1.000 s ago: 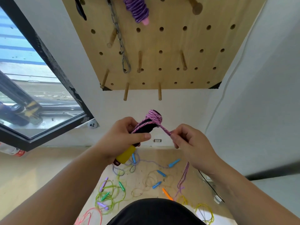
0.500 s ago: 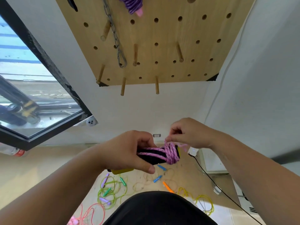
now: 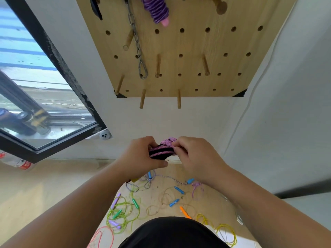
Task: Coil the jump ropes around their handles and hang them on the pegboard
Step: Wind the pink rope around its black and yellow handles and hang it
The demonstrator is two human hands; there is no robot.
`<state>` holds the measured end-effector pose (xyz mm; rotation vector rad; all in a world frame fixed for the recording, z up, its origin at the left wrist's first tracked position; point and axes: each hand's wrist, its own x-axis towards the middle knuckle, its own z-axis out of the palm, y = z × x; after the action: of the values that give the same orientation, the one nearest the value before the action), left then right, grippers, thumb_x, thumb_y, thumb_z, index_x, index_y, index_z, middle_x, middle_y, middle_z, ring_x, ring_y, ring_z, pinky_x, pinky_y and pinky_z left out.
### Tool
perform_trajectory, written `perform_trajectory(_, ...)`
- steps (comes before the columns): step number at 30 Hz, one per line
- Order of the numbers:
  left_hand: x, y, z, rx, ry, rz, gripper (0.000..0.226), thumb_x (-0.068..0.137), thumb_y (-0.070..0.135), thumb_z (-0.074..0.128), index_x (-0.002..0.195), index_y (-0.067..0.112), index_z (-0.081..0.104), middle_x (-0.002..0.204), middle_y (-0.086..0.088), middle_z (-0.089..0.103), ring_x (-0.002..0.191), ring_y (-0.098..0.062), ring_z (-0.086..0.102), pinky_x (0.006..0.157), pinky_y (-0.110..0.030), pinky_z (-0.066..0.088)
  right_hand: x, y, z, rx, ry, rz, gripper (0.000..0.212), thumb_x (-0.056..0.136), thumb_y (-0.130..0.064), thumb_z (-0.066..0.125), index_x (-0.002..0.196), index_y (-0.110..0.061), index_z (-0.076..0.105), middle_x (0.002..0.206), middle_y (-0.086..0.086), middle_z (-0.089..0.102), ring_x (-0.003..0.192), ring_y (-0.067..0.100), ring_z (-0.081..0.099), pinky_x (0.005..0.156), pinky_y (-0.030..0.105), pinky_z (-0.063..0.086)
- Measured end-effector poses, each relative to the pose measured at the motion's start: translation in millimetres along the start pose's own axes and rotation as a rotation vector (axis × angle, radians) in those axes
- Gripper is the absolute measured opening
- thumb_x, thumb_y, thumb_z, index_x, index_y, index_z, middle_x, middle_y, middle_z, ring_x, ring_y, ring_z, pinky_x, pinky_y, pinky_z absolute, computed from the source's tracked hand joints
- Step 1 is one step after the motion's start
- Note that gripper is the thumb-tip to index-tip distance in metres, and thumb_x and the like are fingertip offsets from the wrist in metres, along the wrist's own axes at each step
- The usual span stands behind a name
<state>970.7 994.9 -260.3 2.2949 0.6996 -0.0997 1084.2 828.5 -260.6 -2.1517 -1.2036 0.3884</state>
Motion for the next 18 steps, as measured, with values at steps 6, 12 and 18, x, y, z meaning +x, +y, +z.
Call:
perform_trajectory(6, -9, 13, 1, -0.642, -0.186, -0.137, 0.048, 0.070, 0.029, 0.091, 0.102, 0.005, 0.065, 0.094, -0.019, 0.076, 0.075, -0.028, 0.071, 0.081, -0.048, 0.059, -24, -3, -1, 0.560, 0.227, 0.125, 0.012, 0.098, -0.016, 0.062, 0.087, -0.022, 0.062, 0.075, 0.002, 0.066, 0.071, 0.017, 0.062, 0.066, 0.030, 0.052)
perform_trajectory(12, -18, 28, 2, -0.868, -0.323, -0.058, 0.066, 0.071, 0.040, 0.080, 0.122, 0.003, 0.061, 0.109, -0.021, 0.073, 0.085, -0.032, 0.068, 0.081, -0.048, 0.056, -25, -14, -16, 0.719, 0.307, 0.078, 0.013, 0.098, -0.008, 0.061, 0.089, -0.017, 0.063, 0.075, 0.000, 0.066, 0.059, 0.003, 0.055, 0.059, 0.015, 0.043)
perform_trajectory(18, -23, 24, -5, -1.031, -0.417, -0.021, 0.054, 0.076, 0.039, 0.078, 0.122, 0.012, 0.068, 0.116, -0.026, 0.069, 0.090, -0.036, 0.068, 0.084, -0.051, 0.052, -33, -22, -28, 0.773, 0.275, -0.020, 0.014, 0.097, 0.000, 0.059, 0.096, -0.013, 0.066, 0.080, 0.003, 0.068, 0.068, 0.009, 0.061, 0.065, 0.018, 0.049)
